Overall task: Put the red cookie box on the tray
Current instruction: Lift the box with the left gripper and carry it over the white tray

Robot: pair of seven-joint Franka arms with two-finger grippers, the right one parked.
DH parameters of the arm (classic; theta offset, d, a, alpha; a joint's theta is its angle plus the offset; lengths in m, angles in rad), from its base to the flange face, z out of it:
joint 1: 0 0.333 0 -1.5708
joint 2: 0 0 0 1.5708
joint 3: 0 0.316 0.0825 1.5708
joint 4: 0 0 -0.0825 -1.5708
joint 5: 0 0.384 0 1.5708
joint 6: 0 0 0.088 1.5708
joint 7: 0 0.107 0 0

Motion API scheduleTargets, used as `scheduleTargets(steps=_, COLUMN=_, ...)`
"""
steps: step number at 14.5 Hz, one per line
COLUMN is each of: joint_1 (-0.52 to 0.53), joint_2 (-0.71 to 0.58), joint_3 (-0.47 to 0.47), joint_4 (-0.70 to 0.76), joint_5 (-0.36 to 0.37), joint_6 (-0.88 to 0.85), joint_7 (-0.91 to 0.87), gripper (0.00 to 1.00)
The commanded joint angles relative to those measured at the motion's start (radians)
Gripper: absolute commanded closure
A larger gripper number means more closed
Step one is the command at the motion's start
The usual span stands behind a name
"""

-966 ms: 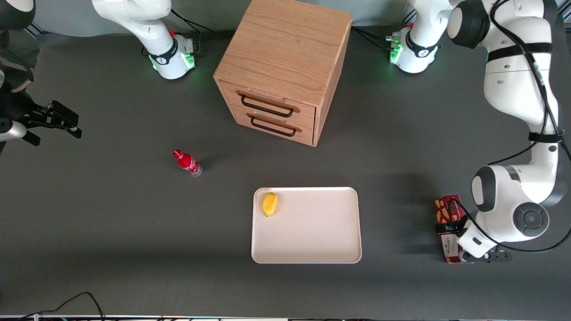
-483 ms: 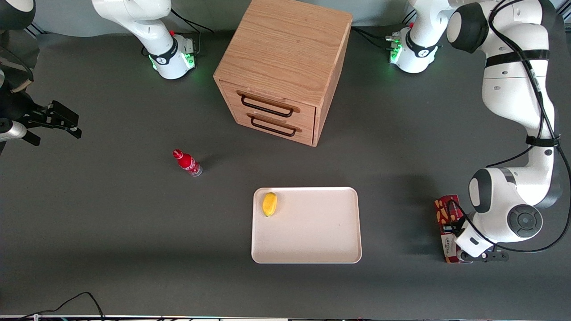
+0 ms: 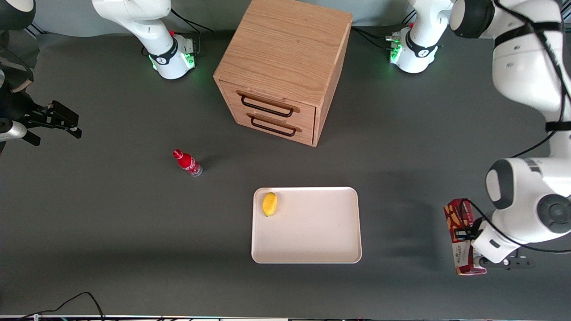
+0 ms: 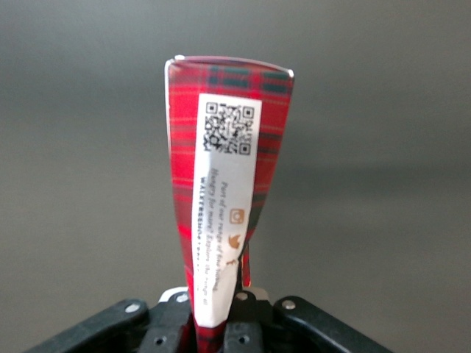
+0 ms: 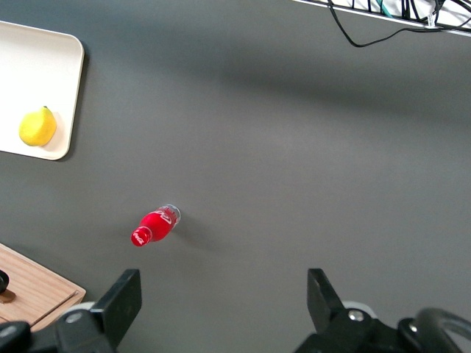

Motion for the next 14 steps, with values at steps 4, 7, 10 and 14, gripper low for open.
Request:
scheduleTargets(steps=4, joint_1=-0.012, joint_2=-0.236, joint_3=-0.146, joint_4=0.095, joint_5=0.002, joint_6=-0.352, joint_7=-0.236, gripper=1.0)
scheduleTargets(steps=7, joint_1=-0.064, joint_2=-0.239, joint_3=-0.243, joint_4=0.143, joint_5=0.014, joint_6=-0.404, joint_7=-0.452, gripper=1.0)
scheduleTargets(steps=10, joint_1=-0.162, joint_2=-0.196, joint_3=-0.247, joint_4=0.137, joint_5=0.011, joint_6=-0.301, joint_7=-0.554, gripper=1.0)
scheduleTargets(steps=14, joint_1=-0.245, joint_2=-0.048, joint_3=-0.244, joint_4=0.135, joint_5=0.049, joint_6=-0.157, joint_7=-0.557, gripper=1.0)
